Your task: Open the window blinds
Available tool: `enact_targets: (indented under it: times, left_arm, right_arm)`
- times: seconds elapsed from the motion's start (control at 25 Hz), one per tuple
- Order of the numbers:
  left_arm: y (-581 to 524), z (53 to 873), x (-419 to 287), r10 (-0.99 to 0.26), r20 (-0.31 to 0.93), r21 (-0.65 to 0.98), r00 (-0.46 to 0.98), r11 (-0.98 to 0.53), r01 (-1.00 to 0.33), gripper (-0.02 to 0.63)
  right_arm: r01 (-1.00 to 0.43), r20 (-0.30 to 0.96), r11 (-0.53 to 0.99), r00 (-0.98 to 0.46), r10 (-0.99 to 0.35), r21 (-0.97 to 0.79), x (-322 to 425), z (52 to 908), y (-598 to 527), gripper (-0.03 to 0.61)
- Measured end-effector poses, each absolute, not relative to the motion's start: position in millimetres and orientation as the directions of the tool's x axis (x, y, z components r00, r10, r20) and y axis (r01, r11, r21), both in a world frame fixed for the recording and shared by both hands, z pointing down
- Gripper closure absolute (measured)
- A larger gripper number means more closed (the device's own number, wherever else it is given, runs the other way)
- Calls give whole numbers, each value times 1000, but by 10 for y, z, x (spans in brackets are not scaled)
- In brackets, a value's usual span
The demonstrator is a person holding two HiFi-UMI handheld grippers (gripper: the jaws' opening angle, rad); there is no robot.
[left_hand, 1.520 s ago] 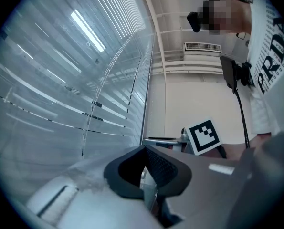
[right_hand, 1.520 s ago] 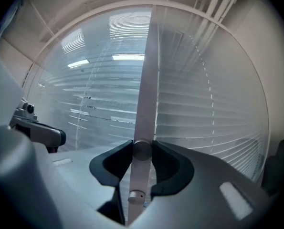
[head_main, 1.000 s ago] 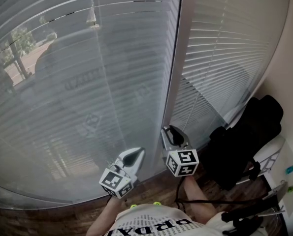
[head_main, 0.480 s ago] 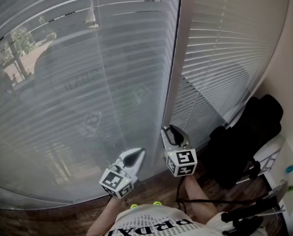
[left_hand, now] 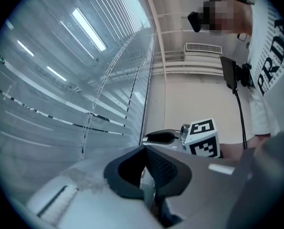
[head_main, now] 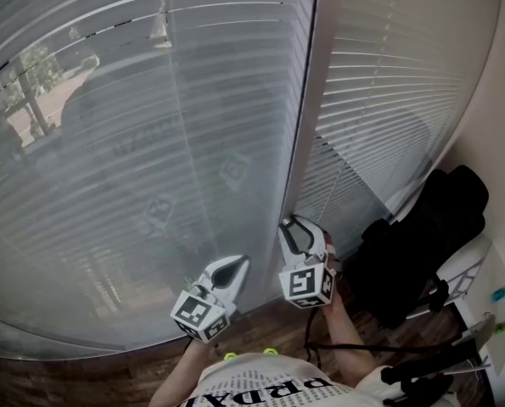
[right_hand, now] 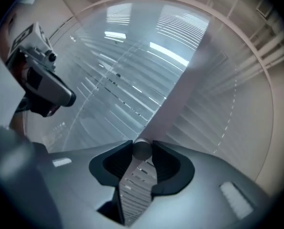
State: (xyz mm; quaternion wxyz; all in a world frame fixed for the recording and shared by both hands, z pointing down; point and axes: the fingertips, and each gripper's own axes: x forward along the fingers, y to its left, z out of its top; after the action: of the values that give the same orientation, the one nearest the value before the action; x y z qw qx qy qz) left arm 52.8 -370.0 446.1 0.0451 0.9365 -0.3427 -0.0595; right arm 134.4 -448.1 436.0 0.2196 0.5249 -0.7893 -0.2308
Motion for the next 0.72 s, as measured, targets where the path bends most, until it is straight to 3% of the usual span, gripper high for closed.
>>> enact_targets:
  times: [0.24,0.72]
  left_arm:
    - [-3703,4483,554,-641,-75,127,764,-766,-630,621]
    - [-3705,4485,544,-642,-71,130,764,-765,-631,621]
  right_arm:
    - [-714,90,342,-367,-926,611,1345,4368,-4477,442]
    - [-817,70,374,-384,-921,439,1379,4358,-4483,445]
